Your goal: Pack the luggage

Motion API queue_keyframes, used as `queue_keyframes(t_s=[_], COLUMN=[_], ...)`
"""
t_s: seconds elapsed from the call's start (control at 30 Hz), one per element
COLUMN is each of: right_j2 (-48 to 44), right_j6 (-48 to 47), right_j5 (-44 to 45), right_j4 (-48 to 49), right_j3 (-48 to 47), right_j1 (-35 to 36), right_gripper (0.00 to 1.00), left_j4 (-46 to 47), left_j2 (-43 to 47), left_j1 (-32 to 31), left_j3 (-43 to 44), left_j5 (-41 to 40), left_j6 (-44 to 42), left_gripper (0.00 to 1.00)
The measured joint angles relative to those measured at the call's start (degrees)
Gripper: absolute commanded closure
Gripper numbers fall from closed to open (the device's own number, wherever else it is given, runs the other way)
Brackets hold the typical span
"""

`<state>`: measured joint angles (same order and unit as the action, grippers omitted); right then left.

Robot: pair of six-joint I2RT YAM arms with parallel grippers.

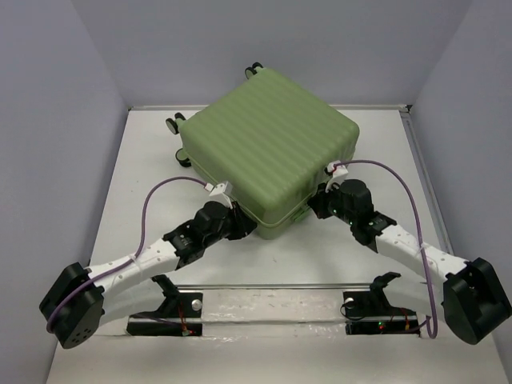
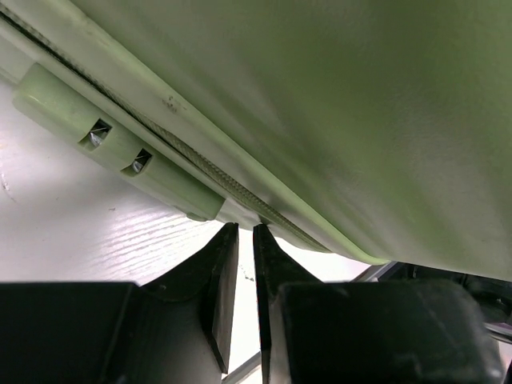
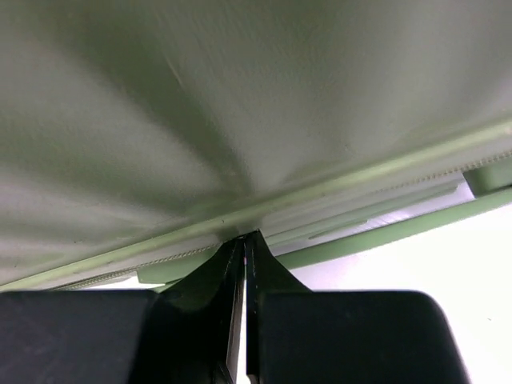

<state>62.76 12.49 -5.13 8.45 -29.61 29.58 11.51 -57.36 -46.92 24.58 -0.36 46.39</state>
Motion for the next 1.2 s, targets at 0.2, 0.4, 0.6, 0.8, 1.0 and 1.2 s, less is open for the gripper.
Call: queue_keyframes(t_s=[0.2, 0.4, 0.6, 0.8, 1.0, 1.2], right_j2=[-4.28, -6.82, -9.79, 0.52, 13.7, 20.28], right_j6=[2.99, 7.54, 14.8, 17.31, 17.59, 18.56], right_j5=[2.27, 4.83, 12.61, 34.56, 48.28, 56.74], right_j4=[-2.86, -8.13, -10.01, -11.23, -12.2, -7.87], right_j3=[0.5, 0.07, 1.25, -5.75, -14.16, -16.48], right_j1=[1.79, 9.81, 27.8, 41.97, 45.22, 48.26], right_gripper=[0.93, 0.93, 0.93, 0.93, 0.93, 0.93], left_j4=[1.97, 2.01, 3.3, 3.58, -0.44, -11.87], left_j2=[-2.01, -3.74, -8.52, -13.42, -16.13, -10.95], left_j1=[-0.63, -0.74, -1.79, -2.34, -1.81, 6.75], left_j3=[0.66, 1.97, 5.05, 9.14, 13.11, 13.9], left_j5=[-0.33, -0.46, -0.09, 0.11, -0.44, 2.08], left_j6=[0.31, 0.63, 0.66, 0.92, -0.96, -8.17], left_gripper=[0.76, 0.76, 0.76, 0.76, 0.42, 0.1])
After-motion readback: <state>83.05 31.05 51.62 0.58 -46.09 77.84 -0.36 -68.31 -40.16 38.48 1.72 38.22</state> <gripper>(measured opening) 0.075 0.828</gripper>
